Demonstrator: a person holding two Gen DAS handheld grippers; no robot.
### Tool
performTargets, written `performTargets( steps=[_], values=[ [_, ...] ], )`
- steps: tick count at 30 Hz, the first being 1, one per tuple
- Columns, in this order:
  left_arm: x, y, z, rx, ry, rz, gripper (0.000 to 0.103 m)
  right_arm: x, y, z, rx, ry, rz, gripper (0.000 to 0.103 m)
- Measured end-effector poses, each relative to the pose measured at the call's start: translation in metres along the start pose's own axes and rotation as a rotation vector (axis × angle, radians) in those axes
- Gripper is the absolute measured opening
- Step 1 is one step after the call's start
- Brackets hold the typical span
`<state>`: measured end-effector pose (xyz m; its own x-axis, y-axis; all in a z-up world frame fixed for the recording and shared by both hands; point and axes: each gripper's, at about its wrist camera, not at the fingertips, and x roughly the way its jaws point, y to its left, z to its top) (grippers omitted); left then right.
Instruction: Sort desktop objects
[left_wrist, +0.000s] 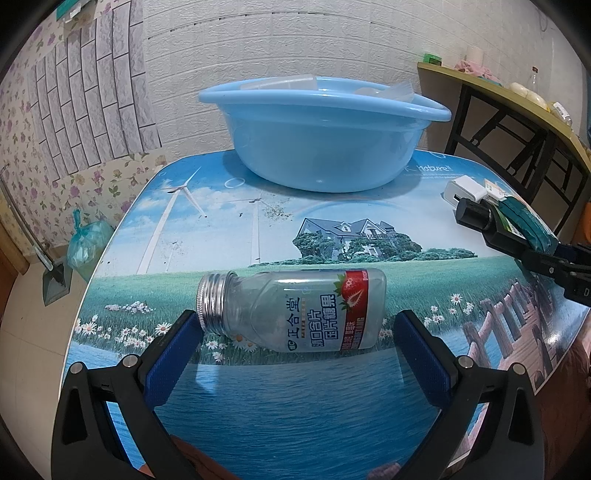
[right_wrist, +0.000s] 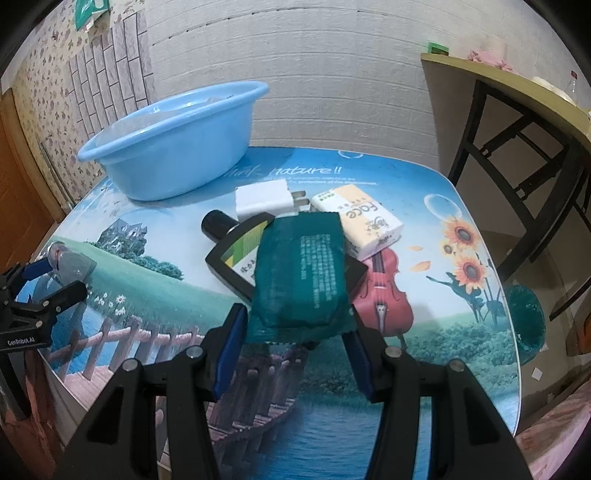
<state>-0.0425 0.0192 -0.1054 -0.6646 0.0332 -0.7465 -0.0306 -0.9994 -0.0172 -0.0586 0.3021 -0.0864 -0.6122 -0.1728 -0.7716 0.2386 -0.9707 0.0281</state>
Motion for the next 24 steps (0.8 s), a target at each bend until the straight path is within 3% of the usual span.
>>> performTargets(
  steps=[17, 24],
  values=[
    [0.005, -0.003, 0.008, -0.014, -0.016, 0.015, 0.103, -0.004, -0.002, 0.003, 0.008, -0.029, -0.001, 0.052],
    [0.004, -0.002, 0.007, 0.007, 0.036, -0.006, 0.103, -0.012, -0.005, 0.008, 0.012, -0.063, -0.007, 0.052]
  ],
)
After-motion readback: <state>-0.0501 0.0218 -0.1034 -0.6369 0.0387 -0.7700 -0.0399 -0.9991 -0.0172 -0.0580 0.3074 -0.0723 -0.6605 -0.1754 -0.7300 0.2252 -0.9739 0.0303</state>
